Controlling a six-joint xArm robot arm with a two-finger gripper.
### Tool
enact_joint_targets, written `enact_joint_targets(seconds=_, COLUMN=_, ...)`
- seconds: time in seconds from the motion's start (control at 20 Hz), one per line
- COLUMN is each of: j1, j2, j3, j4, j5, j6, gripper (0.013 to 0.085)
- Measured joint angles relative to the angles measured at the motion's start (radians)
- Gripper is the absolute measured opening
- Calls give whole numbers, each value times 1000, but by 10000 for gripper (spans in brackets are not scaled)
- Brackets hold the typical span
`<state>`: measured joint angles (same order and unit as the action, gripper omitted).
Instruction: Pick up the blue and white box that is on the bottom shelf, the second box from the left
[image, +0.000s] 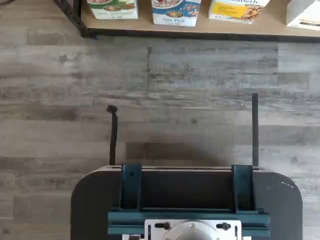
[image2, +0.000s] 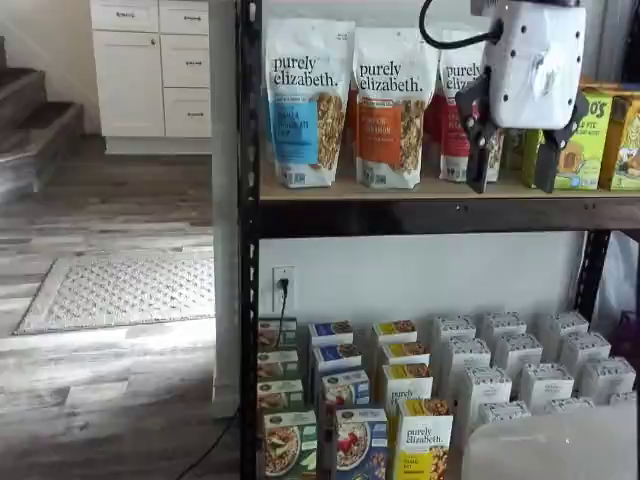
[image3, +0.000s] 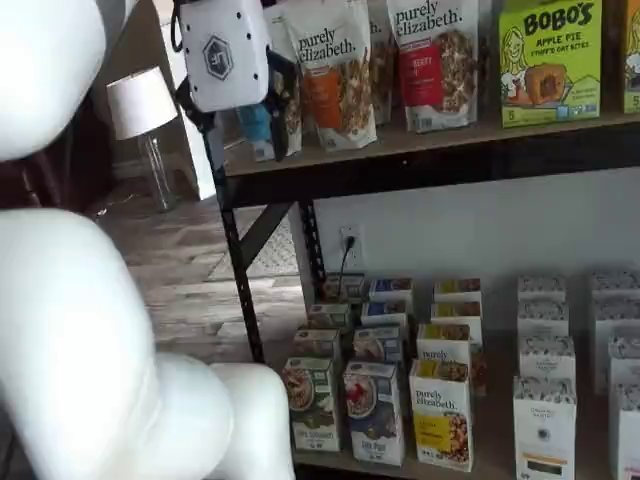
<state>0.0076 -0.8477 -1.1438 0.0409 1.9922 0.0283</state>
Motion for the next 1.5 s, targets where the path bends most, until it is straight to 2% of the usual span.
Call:
enact_joint_targets(seconds=0.25, j1=-1, j2=4, j3=-2, j4=4, j5=5, j6=1, gripper=850)
enact_joint_targets(seconds=0.7, j1=36, j2=4, j3=32, j4=-5, j5=-29, j6=33, gripper=850)
enact_joint_targets(seconds=1.2, j1=27, j2=12, j3=161, j4=-8, j5=-166, j6=21, gripper=850)
enact_joint_targets(seconds=1.35, j1=30, j2=11, j3=222, j4=-18, j5=-241, j6=22, gripper=850)
enact_joint_targets(seconds=1.5, j1=20, j2=7, j3=282, j4=-5, j5=-328, j6=12, gripper=850)
